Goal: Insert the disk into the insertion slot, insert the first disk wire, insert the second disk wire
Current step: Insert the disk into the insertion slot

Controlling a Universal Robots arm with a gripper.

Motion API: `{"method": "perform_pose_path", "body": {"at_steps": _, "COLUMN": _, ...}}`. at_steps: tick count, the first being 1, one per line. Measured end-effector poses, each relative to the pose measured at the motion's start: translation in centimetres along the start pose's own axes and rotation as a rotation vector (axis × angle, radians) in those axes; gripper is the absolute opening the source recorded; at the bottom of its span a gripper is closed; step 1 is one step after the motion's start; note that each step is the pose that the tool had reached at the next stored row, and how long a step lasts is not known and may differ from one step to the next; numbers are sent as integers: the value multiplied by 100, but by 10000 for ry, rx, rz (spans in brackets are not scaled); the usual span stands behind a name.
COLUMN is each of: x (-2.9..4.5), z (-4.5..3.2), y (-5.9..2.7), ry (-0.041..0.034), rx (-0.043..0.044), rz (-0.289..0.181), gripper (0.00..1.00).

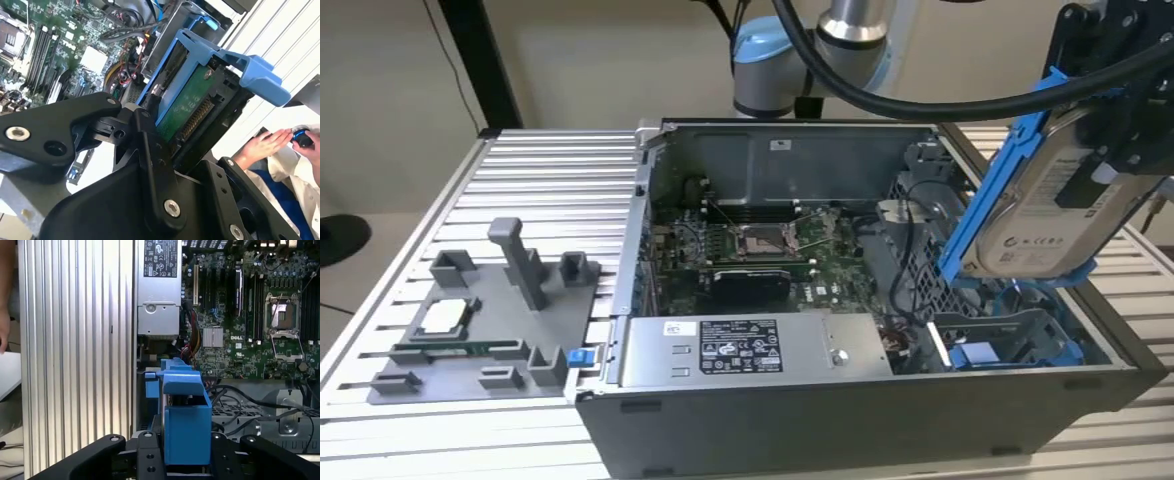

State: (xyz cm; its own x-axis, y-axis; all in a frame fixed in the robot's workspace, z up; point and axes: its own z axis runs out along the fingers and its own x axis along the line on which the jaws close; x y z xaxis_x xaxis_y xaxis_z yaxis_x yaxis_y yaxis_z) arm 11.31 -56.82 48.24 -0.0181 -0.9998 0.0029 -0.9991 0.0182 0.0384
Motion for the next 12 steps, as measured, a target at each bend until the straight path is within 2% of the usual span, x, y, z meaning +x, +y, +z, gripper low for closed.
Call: {"method": "perform_pose_path", "body": {"at_steps": 12, "x": -1, "z": 18, "y": -40, "ry": 1, "rx": 3, "rz": 0, "gripper": 0}}
